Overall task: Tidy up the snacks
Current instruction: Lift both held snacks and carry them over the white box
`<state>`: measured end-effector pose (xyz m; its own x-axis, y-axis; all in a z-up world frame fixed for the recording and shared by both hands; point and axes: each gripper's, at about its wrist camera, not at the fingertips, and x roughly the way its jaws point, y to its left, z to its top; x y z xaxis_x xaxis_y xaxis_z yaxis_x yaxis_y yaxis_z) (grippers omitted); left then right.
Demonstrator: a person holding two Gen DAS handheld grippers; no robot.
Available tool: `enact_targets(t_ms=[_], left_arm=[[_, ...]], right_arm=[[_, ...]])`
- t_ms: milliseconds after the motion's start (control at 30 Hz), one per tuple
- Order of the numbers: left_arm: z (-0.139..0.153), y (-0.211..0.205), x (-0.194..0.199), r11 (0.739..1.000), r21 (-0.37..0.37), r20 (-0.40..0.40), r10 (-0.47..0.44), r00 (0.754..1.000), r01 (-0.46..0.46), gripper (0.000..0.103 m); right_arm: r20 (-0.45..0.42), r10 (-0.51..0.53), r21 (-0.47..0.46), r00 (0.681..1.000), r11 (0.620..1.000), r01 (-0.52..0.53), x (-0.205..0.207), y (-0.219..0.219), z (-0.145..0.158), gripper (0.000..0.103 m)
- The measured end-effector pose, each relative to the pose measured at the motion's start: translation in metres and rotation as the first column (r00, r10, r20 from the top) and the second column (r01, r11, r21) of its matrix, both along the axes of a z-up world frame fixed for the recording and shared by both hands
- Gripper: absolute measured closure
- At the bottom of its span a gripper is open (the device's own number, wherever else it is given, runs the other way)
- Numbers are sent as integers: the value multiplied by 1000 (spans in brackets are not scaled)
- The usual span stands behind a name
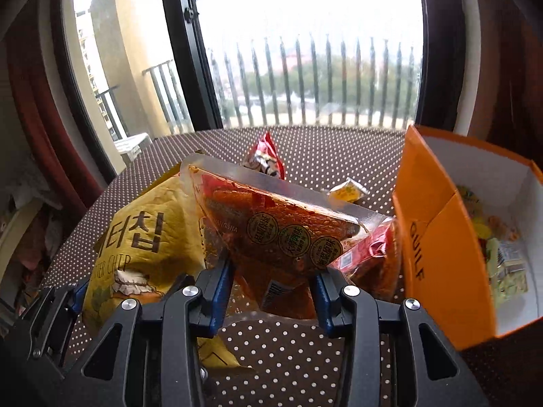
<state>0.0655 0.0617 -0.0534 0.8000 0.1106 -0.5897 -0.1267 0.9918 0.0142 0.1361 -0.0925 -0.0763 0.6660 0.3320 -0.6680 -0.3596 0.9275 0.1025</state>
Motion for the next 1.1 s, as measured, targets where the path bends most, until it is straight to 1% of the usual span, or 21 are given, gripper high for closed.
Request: enact_targets(t_ms=[200, 367, 633, 900, 1100], left_arm=[[19, -9, -13, 1000, -3, 44, -6, 999, 6, 42], [32, -11, -19, 1000, -17, 64, -16, 998, 17, 42], [55, -18, -24, 999, 1, 124, -43, 991, 44, 42], [75, -29, -12, 993, 6, 166, -114, 979, 115, 42], [81, -39, 2, 986, 22, 197, -167, 966, 166, 42]], right_arm=[[52, 8, 14, 999, 1000, -9, -10, -7, 21, 59], [90, 23, 20, 996, 999, -25, -13, -9, 34, 59], [152, 27, 42, 988, 999, -33, -19, -17, 56, 59], [215, 6, 44, 977, 999, -16, -13, -36, 72, 59], [256, -30, 55, 966, 998, 17, -6, -50, 83, 59]])
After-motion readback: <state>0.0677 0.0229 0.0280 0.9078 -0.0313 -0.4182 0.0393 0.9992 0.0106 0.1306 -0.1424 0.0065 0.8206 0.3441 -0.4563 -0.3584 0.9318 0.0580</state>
